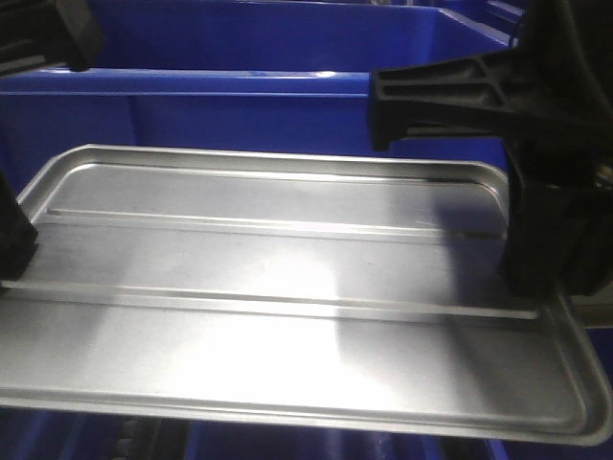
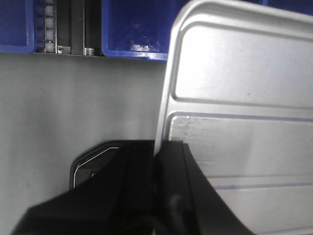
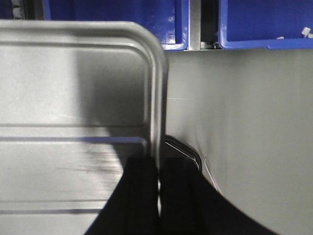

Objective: Grab silver tray and place in blue box
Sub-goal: 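Carry the tray with both grippers toward the blue crates, then lower the tray with both grippers into the blue crate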

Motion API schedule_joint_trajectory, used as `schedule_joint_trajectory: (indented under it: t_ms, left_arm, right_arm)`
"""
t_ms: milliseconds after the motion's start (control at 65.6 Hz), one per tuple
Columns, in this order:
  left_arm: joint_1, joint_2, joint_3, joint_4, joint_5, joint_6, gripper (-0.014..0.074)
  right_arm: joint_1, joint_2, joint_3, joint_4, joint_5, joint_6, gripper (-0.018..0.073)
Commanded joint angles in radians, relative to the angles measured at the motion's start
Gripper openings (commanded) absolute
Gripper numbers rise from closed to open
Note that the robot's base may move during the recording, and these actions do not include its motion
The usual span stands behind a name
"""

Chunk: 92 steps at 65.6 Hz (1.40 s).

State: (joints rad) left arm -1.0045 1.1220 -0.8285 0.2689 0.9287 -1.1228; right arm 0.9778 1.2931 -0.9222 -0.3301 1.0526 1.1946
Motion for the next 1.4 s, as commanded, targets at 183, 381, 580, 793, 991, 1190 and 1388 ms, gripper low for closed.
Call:
schedule_joint_trajectory:
  t_ms: [183,381,580,793,991,1190,1388]
  left_arm:
    - [0.002,-0.021,-0.026,0.082,0.075,-0.019,-0.0104]
    - [0.002,-0.021,-0.026,0.082,0.075,-0.019,-0.0104]
    - [0.002,-0.021,-0.026,0.082,0.075,-0.019,-0.0104]
    - [0.002,-0.021,-0.026,0.082,0.075,-0.019,-0.0104]
    - [0.002,-0.021,-0.026,0.082,0.075,-0.019,-0.0104]
    - [0.002,-0.021,-0.026,0.096,0.073,-0.019,-0.0104]
    - [0.002,-0.021,-0.038,0.12,0.044,-0.019,-0.0104]
  right_arm:
    - [-0.007,-0.03,-0.015,-0.073,0.165,-0.007,0.0057]
    - [-0.007,-0.03,-0.015,-0.073,0.165,-0.007,0.0057]
    - [-0.007,-0.03,-0.015,-0.073,0.099,-0.007,0.0057]
    - [-0.007,-0.03,-0.015,-0.073,0.058,-0.007,0.0057]
    - [-0.007,-0.03,-0.015,-0.073,0.002,-0.007,0.0057]
    - [-0.007,-0.03,-0.015,-0.077,-0.007,-0.007,0.0057]
    - [-0.007,-0.03,-0.035,-0.098,-0.02,-0.014,0.0057]
